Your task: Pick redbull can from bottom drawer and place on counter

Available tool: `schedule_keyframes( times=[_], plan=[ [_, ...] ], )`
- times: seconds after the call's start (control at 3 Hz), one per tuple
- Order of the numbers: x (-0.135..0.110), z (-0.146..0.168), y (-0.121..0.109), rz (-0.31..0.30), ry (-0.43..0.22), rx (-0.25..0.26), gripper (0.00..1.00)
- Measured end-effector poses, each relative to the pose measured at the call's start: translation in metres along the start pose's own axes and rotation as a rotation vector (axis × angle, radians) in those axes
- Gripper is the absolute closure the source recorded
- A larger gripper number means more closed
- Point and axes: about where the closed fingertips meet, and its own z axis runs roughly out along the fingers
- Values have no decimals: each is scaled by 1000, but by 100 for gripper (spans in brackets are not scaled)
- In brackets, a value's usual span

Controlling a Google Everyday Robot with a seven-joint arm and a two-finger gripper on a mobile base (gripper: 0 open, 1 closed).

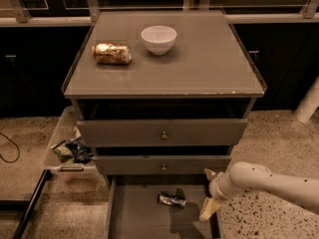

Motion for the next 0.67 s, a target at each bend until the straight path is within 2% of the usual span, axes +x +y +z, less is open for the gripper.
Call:
schedule_keyframes(
  times=[0.67],
  plan=[
    [-1, 73, 2, -45, -132, -22, 0]
  ],
)
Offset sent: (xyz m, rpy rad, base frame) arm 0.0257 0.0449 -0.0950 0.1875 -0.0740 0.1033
